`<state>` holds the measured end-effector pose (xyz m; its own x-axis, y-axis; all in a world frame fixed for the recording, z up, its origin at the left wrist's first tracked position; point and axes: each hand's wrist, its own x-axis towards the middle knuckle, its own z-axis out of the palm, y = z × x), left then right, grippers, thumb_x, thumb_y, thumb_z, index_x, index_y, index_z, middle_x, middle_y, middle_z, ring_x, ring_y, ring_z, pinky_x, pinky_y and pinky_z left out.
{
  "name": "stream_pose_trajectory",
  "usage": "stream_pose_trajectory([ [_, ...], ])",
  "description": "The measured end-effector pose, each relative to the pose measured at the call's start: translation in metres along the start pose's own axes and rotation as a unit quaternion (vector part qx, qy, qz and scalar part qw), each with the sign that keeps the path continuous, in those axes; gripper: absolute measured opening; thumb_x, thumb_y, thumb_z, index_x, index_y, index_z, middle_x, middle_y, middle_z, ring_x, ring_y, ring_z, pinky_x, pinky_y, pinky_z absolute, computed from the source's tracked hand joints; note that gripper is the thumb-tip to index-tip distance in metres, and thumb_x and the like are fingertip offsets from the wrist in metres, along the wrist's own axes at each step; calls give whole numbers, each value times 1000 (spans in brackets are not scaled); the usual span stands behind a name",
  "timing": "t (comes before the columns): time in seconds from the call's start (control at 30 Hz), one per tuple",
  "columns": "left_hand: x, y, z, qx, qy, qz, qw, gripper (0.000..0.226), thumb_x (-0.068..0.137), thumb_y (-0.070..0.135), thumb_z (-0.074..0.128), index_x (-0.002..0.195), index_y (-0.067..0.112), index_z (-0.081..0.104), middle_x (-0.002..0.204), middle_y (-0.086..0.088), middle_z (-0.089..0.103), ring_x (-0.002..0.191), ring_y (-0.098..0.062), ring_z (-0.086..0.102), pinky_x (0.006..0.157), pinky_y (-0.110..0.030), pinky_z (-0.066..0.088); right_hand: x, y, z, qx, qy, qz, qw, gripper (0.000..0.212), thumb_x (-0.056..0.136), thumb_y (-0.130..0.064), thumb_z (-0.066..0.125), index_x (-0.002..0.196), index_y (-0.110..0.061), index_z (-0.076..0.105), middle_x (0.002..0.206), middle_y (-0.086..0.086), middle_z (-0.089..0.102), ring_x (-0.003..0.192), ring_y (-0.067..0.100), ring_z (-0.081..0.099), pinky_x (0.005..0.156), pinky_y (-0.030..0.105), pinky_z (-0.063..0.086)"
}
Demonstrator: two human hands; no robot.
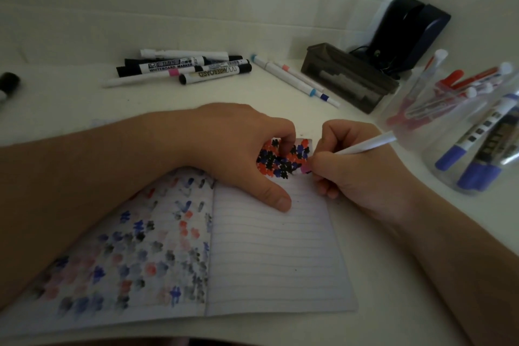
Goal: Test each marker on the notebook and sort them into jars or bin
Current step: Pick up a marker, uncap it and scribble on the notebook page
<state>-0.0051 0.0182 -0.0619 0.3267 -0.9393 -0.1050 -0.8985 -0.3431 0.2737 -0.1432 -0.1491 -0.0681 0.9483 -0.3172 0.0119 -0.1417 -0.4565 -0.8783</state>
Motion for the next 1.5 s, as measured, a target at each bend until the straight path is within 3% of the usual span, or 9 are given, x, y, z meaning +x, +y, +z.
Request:
stream_pose_trajectory([
  [0.5,-1,2,-2,2,-4,0,1000,76,53,97,59,113,54,43,91,23,54,82,0,53,73,-28,43,0,2,-1,12,-2,-26,1000,25,75,-7,77,66,-1,55,61,19,65,50,26,64,45,27,49],
  [0.63,-2,3,-2,3,-3,-3,1000,77,52,97,58,114,54,43,91,23,54,83,1,52,73,-28,43,-1,3,0,14,-3,-30,999,22,84,5,72,72,9,54,61,20,66,49,22,64,45,26,49],
  [0.77,-2,3,-2,7,-6,-4,1000,77,53,98,58,114,54,42,90,24,52,81,1,52,71,-28,41,-1,2,-1,11,-19,-26,999,23,82,4,75,69,3,56,61,19,66,51,24,64,45,27,50],
  [1.03,-3,3,-2,13,-6,-6,1000,80,54,97,57,120,53,40,94,23,53,84,0,52,74,-29,44,2,6,-1,27,-12,-30,999,21,67,-16,73,63,-6,55,65,23,67,52,28,64,44,27,47],
  [1.1,-2,1,3,-9,23,1,1000,77,67,89,59,128,48,38,94,21,53,84,1,52,72,-27,43,2,5,-2,55,-31,-38,997,21,65,-17,75,61,-11,56,63,22,64,49,26,59,43,25,45],
  [1.17,0,-3,7,-54,63,6,997,51,92,60,59,133,38,40,94,19,56,83,0,54,72,-25,41,3,6,-5,129,-44,-57,989,19,71,-10,72,61,-14,56,60,18,57,47,22,51,42,23,39],
  [1.27,1,-10,8,-98,97,5,990,27,107,21,47,132,30,45,107,19,64,97,-3,59,88,-32,51,4,4,-11,233,-37,-55,970,22,74,-2,76,70,-12,57,59,12,50,47,19,43,41,22,34],
  [1.37,-1,-12,6,-137,113,8,984,24,106,17,49,123,34,48,105,24,71,102,-1,64,92,-36,54,4,3,-13,275,-29,-20,961,18,77,-4,76,74,-16,62,60,5,55,49,16,46,41,21,35],
  [1.5,-1,-11,7,-170,115,25,978,19,104,18,57,114,33,49,105,26,73,103,7,65,92,-25,53,6,3,-11,272,-23,-12,962,14,80,-6,73,77,-15,64,63,6,57,50,17,48,42,20,37],
])
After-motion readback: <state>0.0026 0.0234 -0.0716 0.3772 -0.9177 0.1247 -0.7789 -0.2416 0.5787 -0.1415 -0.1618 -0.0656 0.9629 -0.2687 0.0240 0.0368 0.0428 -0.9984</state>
